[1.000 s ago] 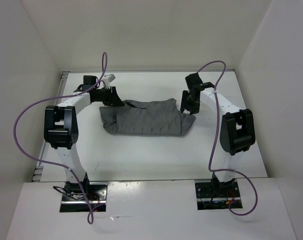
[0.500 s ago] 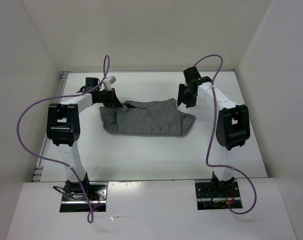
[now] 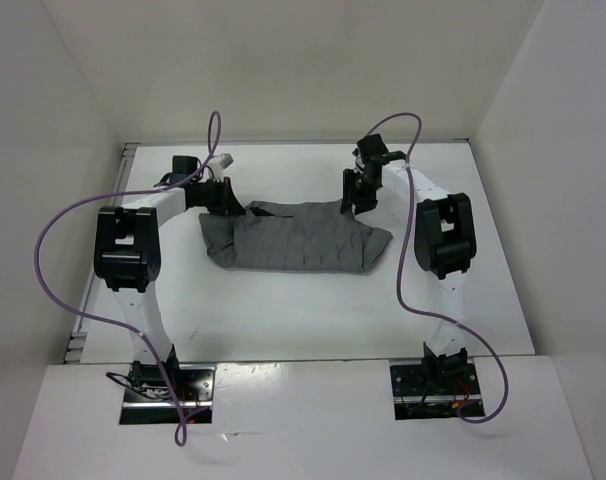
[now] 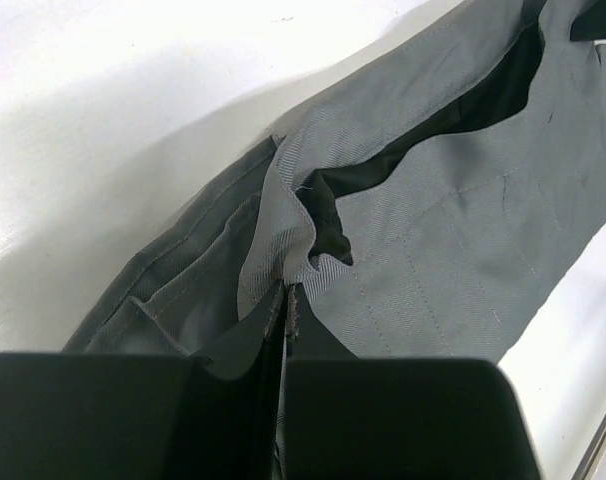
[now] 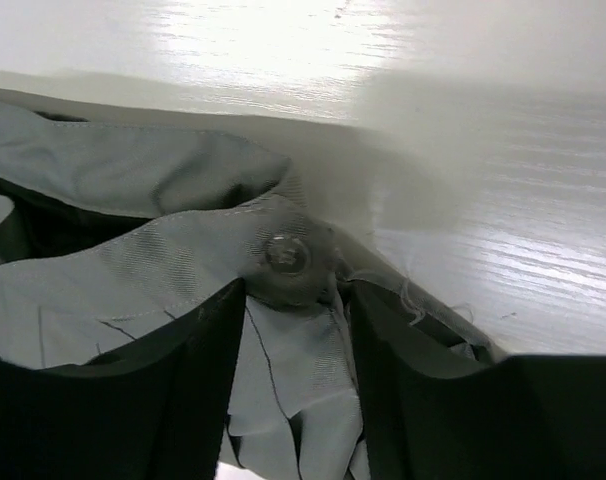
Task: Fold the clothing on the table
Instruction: Fold the skirt
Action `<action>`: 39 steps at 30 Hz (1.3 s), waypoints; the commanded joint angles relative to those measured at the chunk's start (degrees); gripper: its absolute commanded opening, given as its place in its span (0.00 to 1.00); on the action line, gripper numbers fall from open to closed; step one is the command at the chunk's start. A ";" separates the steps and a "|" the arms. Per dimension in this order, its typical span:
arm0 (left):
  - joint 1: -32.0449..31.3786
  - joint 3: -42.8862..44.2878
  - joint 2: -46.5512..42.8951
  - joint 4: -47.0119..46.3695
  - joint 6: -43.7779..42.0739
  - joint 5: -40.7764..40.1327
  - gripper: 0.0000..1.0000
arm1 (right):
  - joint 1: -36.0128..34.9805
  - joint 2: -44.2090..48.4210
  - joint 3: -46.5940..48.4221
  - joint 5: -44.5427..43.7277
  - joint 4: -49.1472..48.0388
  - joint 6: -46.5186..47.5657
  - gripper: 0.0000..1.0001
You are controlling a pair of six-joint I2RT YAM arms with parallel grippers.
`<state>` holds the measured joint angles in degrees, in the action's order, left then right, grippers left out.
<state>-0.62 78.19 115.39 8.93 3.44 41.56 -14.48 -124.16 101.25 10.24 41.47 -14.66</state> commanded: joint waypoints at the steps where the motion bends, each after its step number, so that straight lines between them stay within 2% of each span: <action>1: -0.34 -0.94 -2.37 -1.63 0.07 0.63 0.00 | 0.94 0.06 0.88 3.11 -4.28 1.82 0.51; 2: -0.34 -0.94 -2.37 -1.63 0.07 1.15 0.00 | 0.95 0.06 0.88 4.16 -4.99 1.82 0.44; 3: -0.34 -0.94 -2.37 -1.63 0.77 1.15 0.00 | 0.95 0.67 0.09 6.00 -5.78 1.82 0.22; 4: -0.34 -0.94 -2.37 -1.63 0.78 1.85 0.00 | 0.95 1.28 -0.61 6.02 -7.18 1.82 0.11; 5: -0.34 -0.94 -2.37 -1.63 2.08 2.99 0.00 | 0.95 3.46 -1.14 6.02 -7.98 1.82 0.03; 6: -0.34 -0.42 -2.89 -1.63 2.96 3.70 0.00 | 0.95 4.88 -1.67 4.63 -8.51 1.82 0.00; 10: 2.81 1.08 -2.89 -1.11 10.51 6.95 0.00 | 2.26 11.91 -3.78 -2.04 -8.52 0.25 0.00; 12: 4.91 1.08 -4.20 -1.11 16.05 4.68 0.00 | 5.50 13.15 -4.65 -4.69 -7.20 -3.34 0.00; 15: 8.34 -3.38 -5.35 -5.05 23.07 3.09 0.00 | 10.95 14.81 -8.94 -6.63 -9.04 -7.30 0.00; 19: 9.59 -3.84 -3.16 -5.24 23.80 3.08 0.00 | 12.72 15.35 -10.99 -5.33 -10.36 -8.55 0.00; 22: 9.59 -3.84 -2.28 -6.91 25.46 7.21 0.00 | 11.85 15.35 -11.52 -0.14 -11.94 -8.55 0.00; 25: 9.59 -3.31 -1.66 -8.23 25.47 9.84 0.00 | 10.18 14.74 -10.73 -0.13 -11.94 -7.85 0.00; 27: 9.59 -3.31 -1.66 -9.80 24.34 12.73 0.07 | 10.17 13.33 -8.89 0.39 -9.67 -7.23 0.05; 28: 9.07 -2.27 -1.66 -9.81 22.76 13.80 0.13 | 10.17 12.28 -8.36 0.39 -9.14 -6.71 0.15; 29: 8.19 -1.39 -1.66 -9.81 21.70 15.55 0.32 | 10.17 12.27 -7.39 0.39 -8.43 -6.70 0.43; 31: 5.48 1.24 -1.14 -7.10 16.63 17.67 0.39 | 9.56 12.36 -7.39 -1.96 -7.81 -7.49 0.48; 32: 4.24 4.48 -1.14 -4.47 14.68 17.68 0.47 | 9.56 12.97 -7.39 -3.72 -7.81 -8.02 0.49; 36: -1.39 10.21 -0.53 -3.03 8.96 13.56 0.48 | 7.01 15.88 -6.78 -22.66 -5.27 -11.88 0.52; 39: -5.61 16.17 3.24 -1.56 5.36 8.81 0.48 | 5.87 17.28 -6.07 -29.28 -2.19 -13.11 0.52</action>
<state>-3.36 88.58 115.22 6.72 16.25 52.42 -6.90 -111.42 92.18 -6.52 36.03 -25.17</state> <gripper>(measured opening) 0.481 0.524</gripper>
